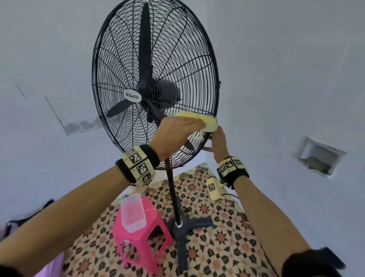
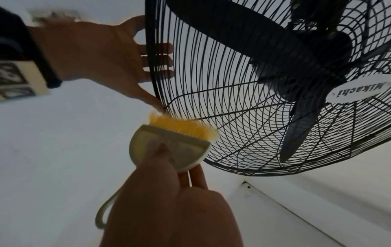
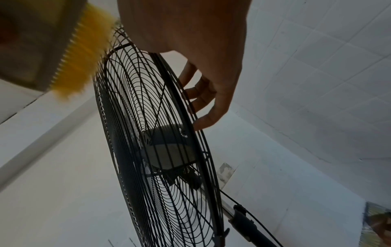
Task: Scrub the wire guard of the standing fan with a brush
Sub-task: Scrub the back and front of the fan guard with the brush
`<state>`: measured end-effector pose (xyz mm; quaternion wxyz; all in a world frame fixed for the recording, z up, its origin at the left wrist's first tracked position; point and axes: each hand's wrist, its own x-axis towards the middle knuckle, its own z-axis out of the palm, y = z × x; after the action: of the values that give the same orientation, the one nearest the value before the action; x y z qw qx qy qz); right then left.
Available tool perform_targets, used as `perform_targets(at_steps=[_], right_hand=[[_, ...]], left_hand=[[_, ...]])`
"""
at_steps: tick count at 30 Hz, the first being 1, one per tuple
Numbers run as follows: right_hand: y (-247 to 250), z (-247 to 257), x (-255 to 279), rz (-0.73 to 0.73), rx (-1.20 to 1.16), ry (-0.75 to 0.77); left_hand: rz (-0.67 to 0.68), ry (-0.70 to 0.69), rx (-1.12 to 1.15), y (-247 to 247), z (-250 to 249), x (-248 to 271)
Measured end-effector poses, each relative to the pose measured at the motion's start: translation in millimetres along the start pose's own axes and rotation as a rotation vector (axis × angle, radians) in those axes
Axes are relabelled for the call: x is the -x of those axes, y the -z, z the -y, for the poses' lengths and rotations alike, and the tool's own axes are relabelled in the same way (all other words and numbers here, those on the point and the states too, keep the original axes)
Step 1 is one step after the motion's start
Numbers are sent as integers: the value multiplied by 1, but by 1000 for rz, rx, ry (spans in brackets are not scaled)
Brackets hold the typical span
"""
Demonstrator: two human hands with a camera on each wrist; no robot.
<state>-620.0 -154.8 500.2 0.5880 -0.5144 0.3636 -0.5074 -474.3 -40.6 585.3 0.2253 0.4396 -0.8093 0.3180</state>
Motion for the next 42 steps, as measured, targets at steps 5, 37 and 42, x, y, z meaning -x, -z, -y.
perform_targets(at_steps=[5,37,42], right_hand=[[4,8,-3,4,49,-41],[-36,37,-45,-479,408,274],[-45,46,-38,-518,499,365]], left_hand=[[360,-14,-58,-23,8,14],[-151,428,527,11,224,33],[-233,540,523,22,236,23]])
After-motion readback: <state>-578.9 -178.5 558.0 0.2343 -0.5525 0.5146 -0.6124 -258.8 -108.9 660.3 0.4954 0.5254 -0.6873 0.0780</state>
